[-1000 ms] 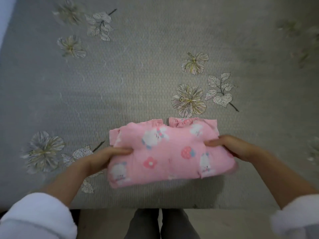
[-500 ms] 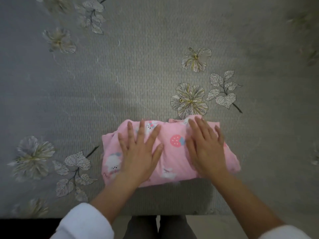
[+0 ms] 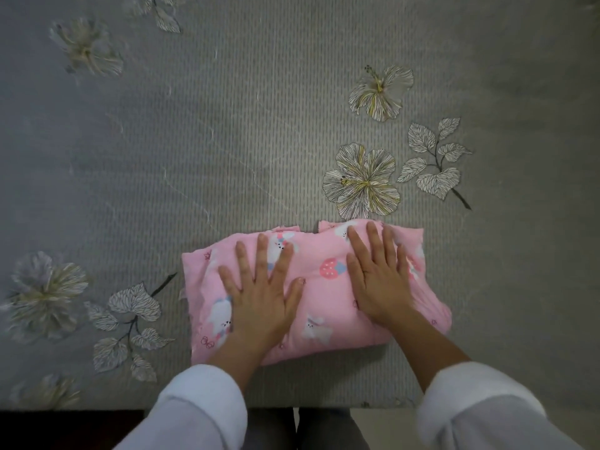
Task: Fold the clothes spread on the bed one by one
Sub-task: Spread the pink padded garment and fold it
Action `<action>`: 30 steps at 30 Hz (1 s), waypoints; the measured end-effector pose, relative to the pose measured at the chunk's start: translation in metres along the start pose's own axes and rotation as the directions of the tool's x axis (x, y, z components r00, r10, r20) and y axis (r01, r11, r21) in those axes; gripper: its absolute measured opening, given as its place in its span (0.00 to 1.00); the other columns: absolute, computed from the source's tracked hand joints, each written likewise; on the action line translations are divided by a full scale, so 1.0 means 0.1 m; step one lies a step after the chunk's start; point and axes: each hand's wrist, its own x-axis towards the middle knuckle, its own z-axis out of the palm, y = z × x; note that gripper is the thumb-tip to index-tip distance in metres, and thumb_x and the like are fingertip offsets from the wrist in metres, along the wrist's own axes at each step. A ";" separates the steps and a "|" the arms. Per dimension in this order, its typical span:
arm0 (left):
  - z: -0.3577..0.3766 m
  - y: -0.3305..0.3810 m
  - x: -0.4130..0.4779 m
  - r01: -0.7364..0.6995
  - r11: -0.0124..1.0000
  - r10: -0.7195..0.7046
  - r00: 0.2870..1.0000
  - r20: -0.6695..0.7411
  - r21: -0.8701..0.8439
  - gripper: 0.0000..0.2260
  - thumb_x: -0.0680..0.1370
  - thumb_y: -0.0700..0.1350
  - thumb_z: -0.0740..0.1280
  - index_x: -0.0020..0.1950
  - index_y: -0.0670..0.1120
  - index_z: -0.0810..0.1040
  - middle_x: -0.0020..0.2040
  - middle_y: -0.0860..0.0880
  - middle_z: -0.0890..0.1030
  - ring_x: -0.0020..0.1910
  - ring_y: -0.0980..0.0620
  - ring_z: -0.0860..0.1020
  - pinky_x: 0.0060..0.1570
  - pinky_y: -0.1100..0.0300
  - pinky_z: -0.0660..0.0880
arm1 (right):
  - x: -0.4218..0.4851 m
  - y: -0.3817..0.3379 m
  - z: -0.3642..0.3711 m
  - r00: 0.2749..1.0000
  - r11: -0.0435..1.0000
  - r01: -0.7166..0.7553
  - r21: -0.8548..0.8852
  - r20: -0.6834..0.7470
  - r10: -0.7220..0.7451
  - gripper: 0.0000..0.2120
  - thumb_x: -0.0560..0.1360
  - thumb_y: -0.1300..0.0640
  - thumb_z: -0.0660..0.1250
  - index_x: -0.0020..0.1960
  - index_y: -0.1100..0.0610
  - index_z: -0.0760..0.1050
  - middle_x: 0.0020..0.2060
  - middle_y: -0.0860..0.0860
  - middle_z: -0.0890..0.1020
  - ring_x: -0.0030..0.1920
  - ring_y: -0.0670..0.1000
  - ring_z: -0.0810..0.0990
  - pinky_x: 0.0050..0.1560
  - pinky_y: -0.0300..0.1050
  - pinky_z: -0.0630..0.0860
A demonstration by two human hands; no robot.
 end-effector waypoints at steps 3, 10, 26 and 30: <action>-0.10 -0.04 -0.02 0.001 1.000 0.000 1.000 0.016 -0.026 0.25 0.79 0.62 0.44 0.76 0.62 0.48 0.79 0.52 0.47 0.77 0.44 0.43 0.71 0.37 0.39 | 0.01 0.05 -0.16 0.998 0.986 0.057 0.155 -0.041 -0.051 0.23 0.83 0.50 0.49 0.76 0.40 0.52 0.78 0.46 0.50 0.77 0.50 0.43 0.75 0.50 0.39; -0.39 -0.53 -0.20 0.466 0.847 -0.442 0.885 0.149 -0.257 0.33 0.76 0.66 0.51 0.78 0.58 0.43 0.78 0.42 0.44 0.76 0.39 0.45 0.70 0.36 0.49 | 0.01 0.16 -0.44 0.818 0.697 -0.514 0.500 0.041 0.574 0.49 0.64 0.47 0.78 0.76 0.50 0.53 0.75 0.56 0.58 0.74 0.59 0.57 0.71 0.62 0.57; -1.27 -0.36 -0.58 0.399 0.465 -0.387 0.894 0.224 -0.790 0.27 0.61 0.54 0.75 0.57 0.47 0.76 0.49 0.48 0.81 0.46 0.49 0.80 0.43 0.55 0.76 | -1.10 0.29 -0.98 0.776 0.421 -0.451 0.787 0.113 0.620 0.19 0.62 0.53 0.80 0.48 0.59 0.81 0.43 0.57 0.84 0.44 0.58 0.82 0.47 0.59 0.80; -1.60 0.06 -0.78 0.217 0.528 -0.196 0.972 0.131 -0.821 0.28 0.63 0.53 0.73 0.61 0.45 0.76 0.54 0.46 0.81 0.51 0.48 0.80 0.50 0.52 0.77 | -1.71 0.49 -1.16 0.719 0.310 -0.411 0.857 0.096 0.689 0.21 0.62 0.53 0.81 0.49 0.63 0.81 0.39 0.57 0.83 0.33 0.54 0.80 0.37 0.55 0.80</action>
